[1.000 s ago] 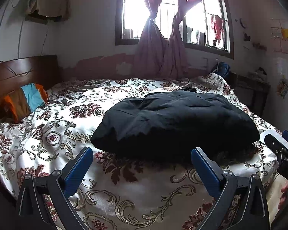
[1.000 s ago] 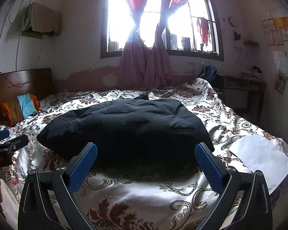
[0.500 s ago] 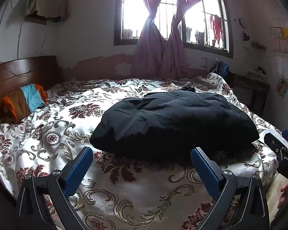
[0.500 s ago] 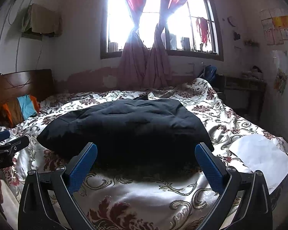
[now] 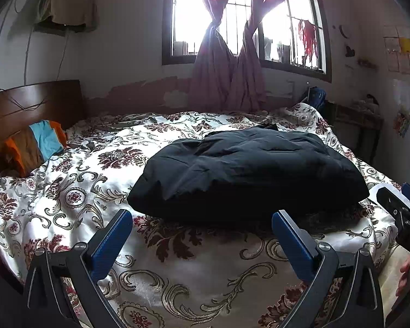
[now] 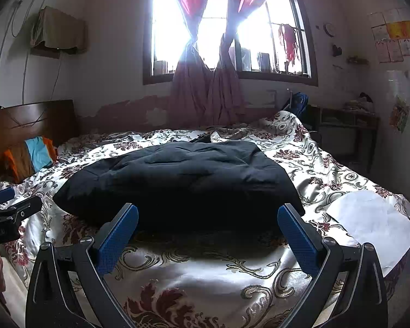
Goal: Fold large clothes
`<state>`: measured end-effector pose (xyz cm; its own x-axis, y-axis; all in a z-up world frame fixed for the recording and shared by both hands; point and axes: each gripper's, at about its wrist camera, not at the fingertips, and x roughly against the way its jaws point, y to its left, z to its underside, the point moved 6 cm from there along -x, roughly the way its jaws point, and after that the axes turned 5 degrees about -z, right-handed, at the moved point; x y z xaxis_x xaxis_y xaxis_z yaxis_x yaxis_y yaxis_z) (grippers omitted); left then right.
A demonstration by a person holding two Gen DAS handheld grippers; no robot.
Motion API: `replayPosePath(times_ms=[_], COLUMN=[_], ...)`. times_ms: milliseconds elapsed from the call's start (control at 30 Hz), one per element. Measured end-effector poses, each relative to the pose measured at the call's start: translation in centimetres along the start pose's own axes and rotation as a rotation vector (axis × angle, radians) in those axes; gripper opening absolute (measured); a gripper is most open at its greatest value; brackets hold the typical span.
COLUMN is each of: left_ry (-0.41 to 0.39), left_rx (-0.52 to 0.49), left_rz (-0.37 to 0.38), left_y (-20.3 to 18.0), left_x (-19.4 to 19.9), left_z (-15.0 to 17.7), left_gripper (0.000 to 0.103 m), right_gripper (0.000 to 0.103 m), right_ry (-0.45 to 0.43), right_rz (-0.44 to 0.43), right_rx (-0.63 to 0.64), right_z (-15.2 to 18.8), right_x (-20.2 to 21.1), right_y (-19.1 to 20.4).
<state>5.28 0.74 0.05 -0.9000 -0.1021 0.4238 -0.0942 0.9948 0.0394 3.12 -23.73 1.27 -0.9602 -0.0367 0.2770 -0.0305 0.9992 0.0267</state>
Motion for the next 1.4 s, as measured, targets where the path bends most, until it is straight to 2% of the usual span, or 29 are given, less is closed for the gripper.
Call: replayPosePath(times_ms=[1400], left_ry=[0.003], left_rx=[-0.001], left_rz=[0.004], left_y=[-0.16], left_x=[0.05], left_z=[0.30], left_gripper=[0.103], right_gripper=[0.100], right_ry=[-0.004], right_rz=[0.005], right_rx=[-0.005], right_z=[0.14], right_x=[-0.09], right_y=[0.48])
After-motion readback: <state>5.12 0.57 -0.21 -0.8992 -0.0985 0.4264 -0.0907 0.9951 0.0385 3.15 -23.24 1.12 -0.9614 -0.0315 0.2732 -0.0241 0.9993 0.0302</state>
